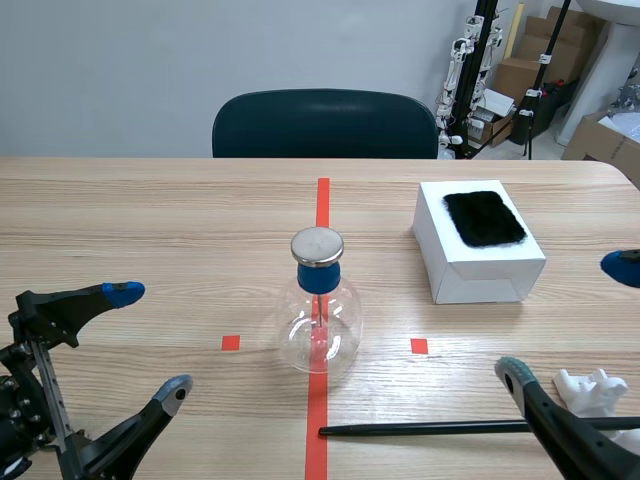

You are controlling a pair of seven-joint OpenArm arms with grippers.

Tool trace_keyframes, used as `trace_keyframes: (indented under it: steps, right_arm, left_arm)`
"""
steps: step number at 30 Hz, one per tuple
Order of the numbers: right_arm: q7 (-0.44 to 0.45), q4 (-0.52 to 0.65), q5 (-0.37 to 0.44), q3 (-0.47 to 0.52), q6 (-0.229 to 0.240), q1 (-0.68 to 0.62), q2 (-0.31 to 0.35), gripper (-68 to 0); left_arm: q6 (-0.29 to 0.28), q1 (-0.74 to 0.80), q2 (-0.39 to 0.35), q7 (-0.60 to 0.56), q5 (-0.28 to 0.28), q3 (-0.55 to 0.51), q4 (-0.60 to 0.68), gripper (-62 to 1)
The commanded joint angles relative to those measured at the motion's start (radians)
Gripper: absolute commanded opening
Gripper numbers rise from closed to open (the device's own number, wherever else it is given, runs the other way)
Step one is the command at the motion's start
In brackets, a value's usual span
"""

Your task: Do the electroscope experiment. return to the home posture

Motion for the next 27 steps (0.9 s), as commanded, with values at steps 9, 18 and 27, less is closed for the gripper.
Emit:
trace_keyframes:
  steps: [9,18,27]
  right_arm:
    - [-0.001,0.028,0.015,0.001,0.000,-0.001,0.008,0.4]
    - [-0.044,-0.014,0.015,0.001,0.000,0.004,0.008,0.4]
    - [-0.057,-0.053,0.015,0.001,0.000,-0.002,0.008,0.4]
  left_arm:
    - [0.002,0.002,-0.003,-0.018,-0.011,-0.008,0.011,1.4]
    - [0.002,0.002,-0.003,-0.018,-0.011,-0.008,0.011,1.4]
    - [0.001,0.002,0.003,-0.020,-0.014,-0.007,0.011,1.4]
